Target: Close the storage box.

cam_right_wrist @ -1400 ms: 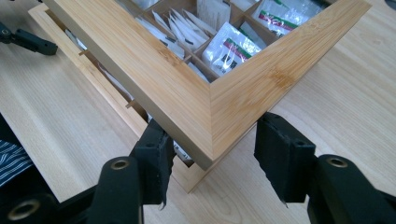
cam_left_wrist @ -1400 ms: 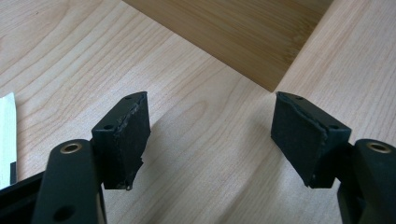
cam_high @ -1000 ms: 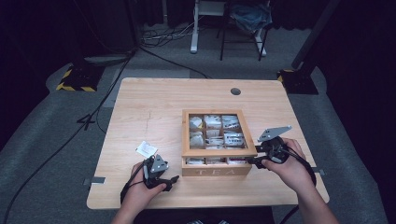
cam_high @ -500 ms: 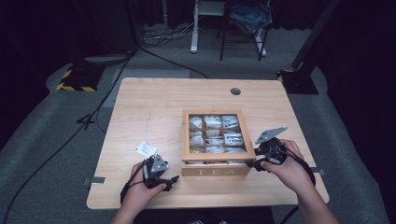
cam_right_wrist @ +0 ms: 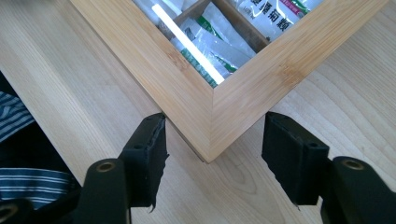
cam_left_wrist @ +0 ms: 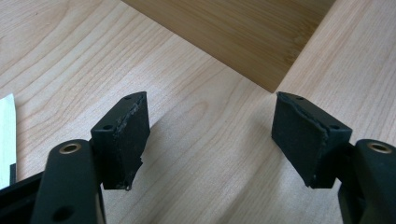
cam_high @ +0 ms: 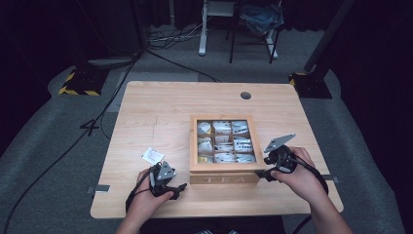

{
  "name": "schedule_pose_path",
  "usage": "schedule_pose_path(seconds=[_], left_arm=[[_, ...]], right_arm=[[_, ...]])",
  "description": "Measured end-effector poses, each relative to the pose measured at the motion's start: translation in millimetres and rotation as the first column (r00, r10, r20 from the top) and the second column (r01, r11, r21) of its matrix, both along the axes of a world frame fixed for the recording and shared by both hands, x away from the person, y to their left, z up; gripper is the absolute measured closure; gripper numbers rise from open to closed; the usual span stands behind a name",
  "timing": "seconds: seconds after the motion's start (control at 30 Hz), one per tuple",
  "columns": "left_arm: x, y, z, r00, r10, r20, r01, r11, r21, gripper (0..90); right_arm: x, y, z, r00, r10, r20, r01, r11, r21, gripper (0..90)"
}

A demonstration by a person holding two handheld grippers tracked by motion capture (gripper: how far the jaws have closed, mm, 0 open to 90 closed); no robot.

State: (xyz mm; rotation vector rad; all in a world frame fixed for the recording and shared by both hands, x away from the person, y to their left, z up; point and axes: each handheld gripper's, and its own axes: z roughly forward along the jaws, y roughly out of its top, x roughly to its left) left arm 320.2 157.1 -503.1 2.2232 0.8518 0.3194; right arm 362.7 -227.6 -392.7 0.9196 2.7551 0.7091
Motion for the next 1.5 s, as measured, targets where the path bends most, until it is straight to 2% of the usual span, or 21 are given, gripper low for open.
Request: schedule_pose_path(seconds=[0.17, 0.2, 0.23, 0.33, 0.4, 0.5, 0.67, 0.9, 1.2, 1.3, 1.5], left_arm=[[0.1, -0.1, 0.0, 1.0, 0.002, 0.002, -0.002, 1.0, 0.0, 28.5], [-0.1, -0.1, 0.0, 1.0, 0.003, 0.0, -0.003, 1.0, 0.001, 28.5], [0.1, -0.1, 0.0, 1.0, 0.003, 0.002, -0.003, 1.0, 0.001, 28.5], [0.0, -0.2, 0.0, 1.0, 0.002, 0.002, -0.002, 1.0, 0.0, 28.5], [0.1, -0.1, 0.0, 1.0, 0.002, 0.003, -0.002, 1.0, 0.001, 28.5], [-0.7, 1.0, 0.0, 1.0, 0.008, 0.0, -0.008, 1.0, 0.001, 28.6], [-1.6, 5.5, 0.0, 0.9999, 0.015, 0.0, -0.015, 0.9999, 0.002, 28.6], [-2.7, 7.2, -0.1, 0.9998, 0.02, -0.002, -0.02, 0.9998, -0.001, 28.6], [-2.3, 8.0, 0.0, 0.9999, 0.017, 0.0, -0.017, 0.9999, 0.001, 28.6], [-2.4, 8.7, -0.3, 0.9998, 0.022, -0.003, -0.022, 0.9998, -0.004, 28.6], [-1.7, 11.1, 0.1, 0.9997, 0.024, 0.001, -0.024, 0.9997, 0.002, 28.6]], right_arm=[[0.1, 2.8, -4.4, 0.9999, 0.013, -0.006, -0.013, 0.9995, -0.028, 38.2], [-0.2, 2.5, -4.6, 0.9999, 0.009, 0.005, -0.009, 0.9999, -0.013, 36.0], [-1.1, 1.7, -3.6, 0.9994, 0.005, 0.035, -0.006, 0.9999, 0.008, 36.8], [-2.9, 2.1, -2.1, 0.9989, 0.007, 0.045, -0.008, 0.9999, 0.014, 32.7], [-3.5, 2.7, -1.6, 0.9986, 0.009, 0.052, -0.011, 0.9993, 0.036, 31.9], [-3.0, 2.1, 2.1, 0.9962, -0.008, 0.087, 0.001, 0.9971, 0.076, 31.2], [0.4, -3.0, 9.9, 0.9853, -0.043, 0.166, 0.015, 0.9861, 0.165, 30.4], [6.2, -11.3, 13.9, 0.9712, -0.101, 0.216, 0.05, 0.972, 0.23, 30.3], [14.8, -27.4, 13.0, 0.9549, -0.165, 0.247, 0.099, 0.9606, 0.26, 29.7], [20.5, -36.9, 11.1, 0.944, -0.193, 0.268, 0.121, 0.9568, 0.264, 29.2], [30.4, -56.3, 5.4, 0.9288, -0.254, 0.269, 0.175, 0.9423, 0.285, 29.2]])
